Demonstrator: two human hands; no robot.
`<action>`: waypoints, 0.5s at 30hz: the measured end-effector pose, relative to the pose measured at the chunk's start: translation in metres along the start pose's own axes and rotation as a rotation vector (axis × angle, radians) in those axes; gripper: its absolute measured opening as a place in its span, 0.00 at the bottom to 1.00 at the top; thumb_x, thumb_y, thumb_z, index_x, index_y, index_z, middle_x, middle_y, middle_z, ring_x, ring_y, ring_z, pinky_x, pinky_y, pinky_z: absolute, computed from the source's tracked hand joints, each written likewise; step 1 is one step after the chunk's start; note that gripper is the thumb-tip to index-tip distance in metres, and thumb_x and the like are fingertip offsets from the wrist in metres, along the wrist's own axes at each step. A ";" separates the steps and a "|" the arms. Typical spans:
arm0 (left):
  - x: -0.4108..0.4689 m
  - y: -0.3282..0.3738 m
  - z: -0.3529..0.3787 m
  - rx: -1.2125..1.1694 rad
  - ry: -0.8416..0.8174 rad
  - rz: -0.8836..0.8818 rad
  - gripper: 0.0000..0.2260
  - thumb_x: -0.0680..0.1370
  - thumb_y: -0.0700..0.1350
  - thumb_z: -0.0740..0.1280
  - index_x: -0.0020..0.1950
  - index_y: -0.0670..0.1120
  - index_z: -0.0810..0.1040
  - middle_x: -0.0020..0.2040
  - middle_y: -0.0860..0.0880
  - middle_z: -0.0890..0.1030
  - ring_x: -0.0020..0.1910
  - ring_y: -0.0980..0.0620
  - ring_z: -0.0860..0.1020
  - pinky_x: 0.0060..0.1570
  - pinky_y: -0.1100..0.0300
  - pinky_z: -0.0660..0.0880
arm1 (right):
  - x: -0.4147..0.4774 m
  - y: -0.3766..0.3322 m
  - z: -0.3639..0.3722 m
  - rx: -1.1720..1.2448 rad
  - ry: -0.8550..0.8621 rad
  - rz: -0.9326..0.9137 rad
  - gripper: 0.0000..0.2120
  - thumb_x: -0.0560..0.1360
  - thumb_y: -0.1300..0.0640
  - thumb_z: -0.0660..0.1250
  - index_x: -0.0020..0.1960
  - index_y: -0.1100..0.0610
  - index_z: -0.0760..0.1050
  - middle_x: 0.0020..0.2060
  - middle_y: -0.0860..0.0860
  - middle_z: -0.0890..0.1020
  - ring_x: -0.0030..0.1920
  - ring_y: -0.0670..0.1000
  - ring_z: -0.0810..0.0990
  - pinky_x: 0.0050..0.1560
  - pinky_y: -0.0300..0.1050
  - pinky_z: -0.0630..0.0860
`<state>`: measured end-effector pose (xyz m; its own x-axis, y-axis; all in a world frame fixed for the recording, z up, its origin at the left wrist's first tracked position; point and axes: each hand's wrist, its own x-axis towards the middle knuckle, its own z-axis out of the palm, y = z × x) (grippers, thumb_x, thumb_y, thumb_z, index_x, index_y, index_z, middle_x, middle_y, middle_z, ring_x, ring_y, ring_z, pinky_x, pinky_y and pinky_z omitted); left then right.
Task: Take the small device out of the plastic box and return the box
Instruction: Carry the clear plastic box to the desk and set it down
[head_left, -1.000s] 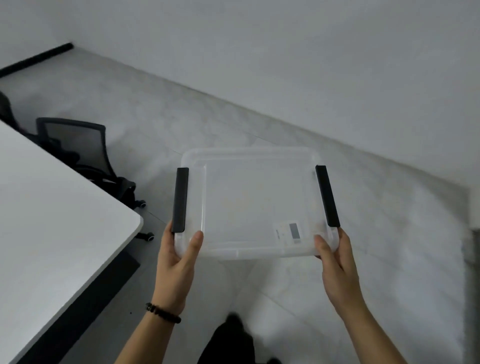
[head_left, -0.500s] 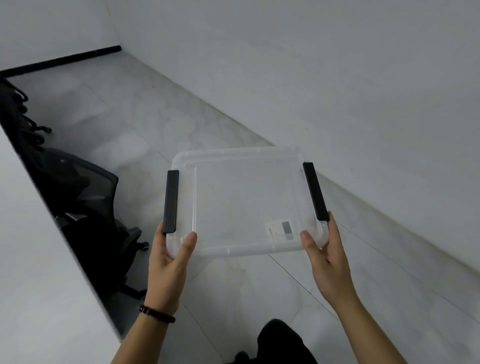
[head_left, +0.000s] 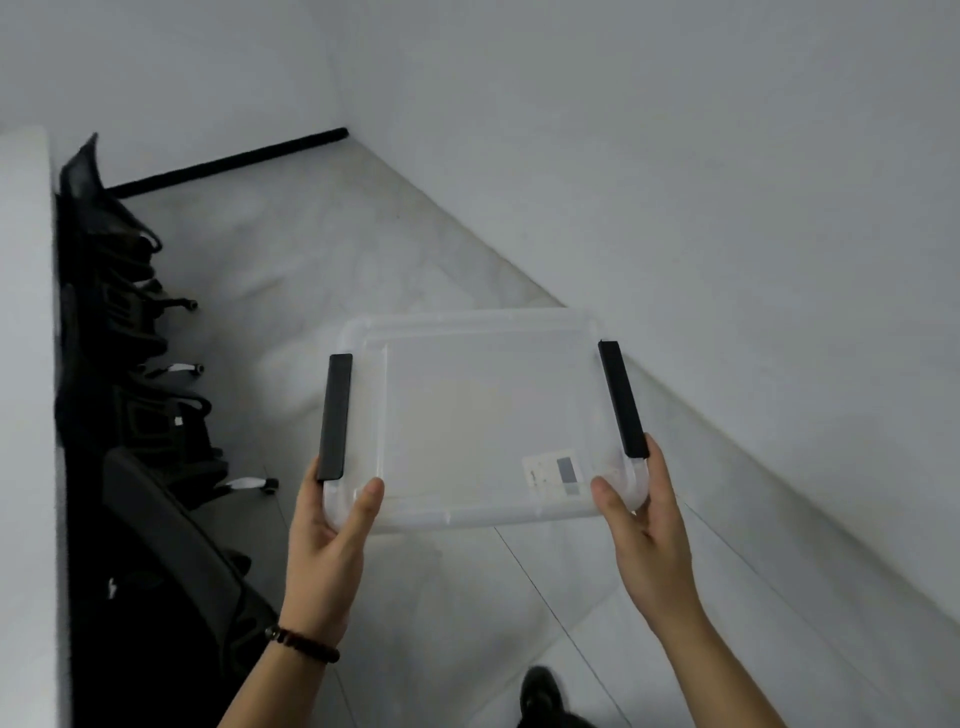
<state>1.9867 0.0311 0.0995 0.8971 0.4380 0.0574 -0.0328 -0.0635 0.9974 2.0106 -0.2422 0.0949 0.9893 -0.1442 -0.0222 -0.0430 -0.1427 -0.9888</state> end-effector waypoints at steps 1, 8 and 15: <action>0.026 0.000 -0.004 -0.007 0.039 -0.005 0.21 0.77 0.46 0.72 0.68 0.59 0.73 0.63 0.59 0.80 0.63 0.63 0.76 0.61 0.65 0.70 | 0.030 -0.008 0.019 -0.001 -0.044 -0.004 0.29 0.80 0.57 0.66 0.78 0.45 0.61 0.66 0.33 0.74 0.58 0.24 0.73 0.49 0.19 0.68; 0.209 -0.035 -0.042 -0.059 0.354 -0.052 0.31 0.75 0.53 0.73 0.76 0.57 0.65 0.75 0.56 0.69 0.74 0.59 0.66 0.75 0.48 0.61 | 0.235 -0.030 0.183 -0.040 -0.318 -0.038 0.32 0.79 0.53 0.67 0.79 0.44 0.58 0.70 0.36 0.72 0.61 0.25 0.71 0.53 0.19 0.67; 0.419 -0.048 -0.070 -0.040 0.381 -0.078 0.35 0.72 0.61 0.71 0.77 0.61 0.62 0.78 0.56 0.65 0.77 0.55 0.63 0.74 0.45 0.62 | 0.409 -0.062 0.325 -0.044 -0.380 -0.044 0.32 0.79 0.53 0.67 0.79 0.45 0.59 0.67 0.36 0.74 0.57 0.25 0.74 0.50 0.19 0.68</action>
<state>2.3330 0.2806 0.0788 0.6703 0.7420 -0.0148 0.0054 0.0150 0.9999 2.4636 0.0260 0.0996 0.9710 0.2353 -0.0416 0.0025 -0.1840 -0.9829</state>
